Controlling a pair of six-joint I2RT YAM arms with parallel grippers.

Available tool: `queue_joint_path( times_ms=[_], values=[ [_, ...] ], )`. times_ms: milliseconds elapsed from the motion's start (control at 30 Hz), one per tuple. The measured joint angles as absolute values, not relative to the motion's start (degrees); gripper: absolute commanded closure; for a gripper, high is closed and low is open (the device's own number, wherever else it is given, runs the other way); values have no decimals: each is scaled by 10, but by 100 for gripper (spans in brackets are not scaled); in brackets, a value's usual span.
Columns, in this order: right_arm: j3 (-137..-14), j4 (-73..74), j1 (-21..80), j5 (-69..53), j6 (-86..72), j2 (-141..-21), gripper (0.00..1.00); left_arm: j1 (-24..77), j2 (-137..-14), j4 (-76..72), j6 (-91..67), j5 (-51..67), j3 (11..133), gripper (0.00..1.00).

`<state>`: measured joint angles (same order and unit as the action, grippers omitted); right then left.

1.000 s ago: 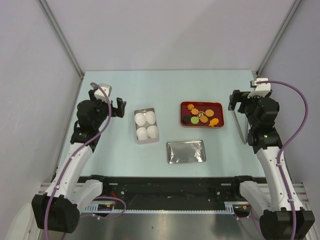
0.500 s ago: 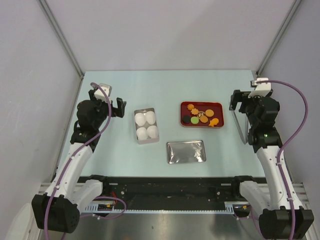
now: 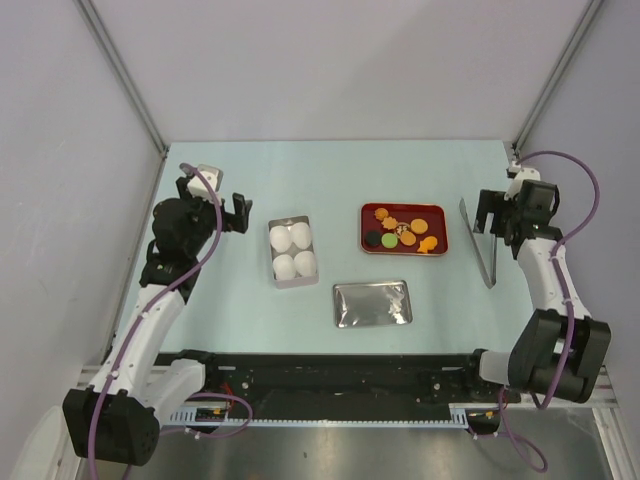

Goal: Pack the cookies

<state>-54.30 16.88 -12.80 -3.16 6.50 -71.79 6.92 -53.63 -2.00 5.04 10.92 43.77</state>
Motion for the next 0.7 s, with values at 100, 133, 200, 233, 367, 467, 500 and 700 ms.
queue_joint_path(
  times_ms=[100,133,200,233,367,467,500,700],
  values=[
    [-543,192,-130,-35,85,-754,0,69,-539,-20,50,109,441,0],
    [-543,198,-131,-35,92,-765,0,69,-541,-20,50,109,442,0],
    [-544,208,-131,-35,109,-786,0,69,-544,-20,50,109,444,0],
    [-544,211,-132,-35,117,-798,0,69,-545,-20,50,109,444,0],
    [-545,217,-137,-35,142,-838,0,69,-549,-19,50,109,444,0],
    [-545,219,-143,-35,153,-862,0,69,-551,-15,50,109,446,0],
    [-545,219,-145,-36,156,-870,0,69,-551,-13,50,109,447,0],
    [-545,215,-152,-39,171,-908,1,69,-551,-8,50,112,447,0]
  ],
)
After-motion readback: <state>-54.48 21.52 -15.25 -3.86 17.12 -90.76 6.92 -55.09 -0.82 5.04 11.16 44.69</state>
